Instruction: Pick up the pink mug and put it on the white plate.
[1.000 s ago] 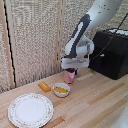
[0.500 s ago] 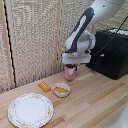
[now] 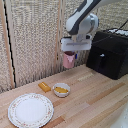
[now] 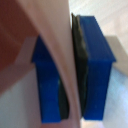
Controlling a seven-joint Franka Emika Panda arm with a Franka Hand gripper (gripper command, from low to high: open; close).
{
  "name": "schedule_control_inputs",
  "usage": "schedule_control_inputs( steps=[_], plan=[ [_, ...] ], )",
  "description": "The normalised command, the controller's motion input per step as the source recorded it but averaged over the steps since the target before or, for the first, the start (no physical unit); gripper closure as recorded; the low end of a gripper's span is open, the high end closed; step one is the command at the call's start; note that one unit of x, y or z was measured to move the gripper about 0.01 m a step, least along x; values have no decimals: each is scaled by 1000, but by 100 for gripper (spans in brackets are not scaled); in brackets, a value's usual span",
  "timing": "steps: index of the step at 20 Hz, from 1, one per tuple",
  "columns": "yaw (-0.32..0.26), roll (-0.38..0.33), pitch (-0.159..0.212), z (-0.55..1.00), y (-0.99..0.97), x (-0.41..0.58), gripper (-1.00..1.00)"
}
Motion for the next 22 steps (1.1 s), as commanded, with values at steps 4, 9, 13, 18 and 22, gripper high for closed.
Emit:
schedule_control_inputs(
  steps=[4, 9, 13, 18, 22],
  plan=[
    [23, 46, 69, 610, 810, 0, 100],
    [14, 5, 45, 438, 877, -14, 100],
    [7, 0, 31, 241, 919, -34, 100],
    [14, 0, 45, 6, 919, -85, 100],
    [46, 0, 52, -234, 816, -270, 100]
  ],
)
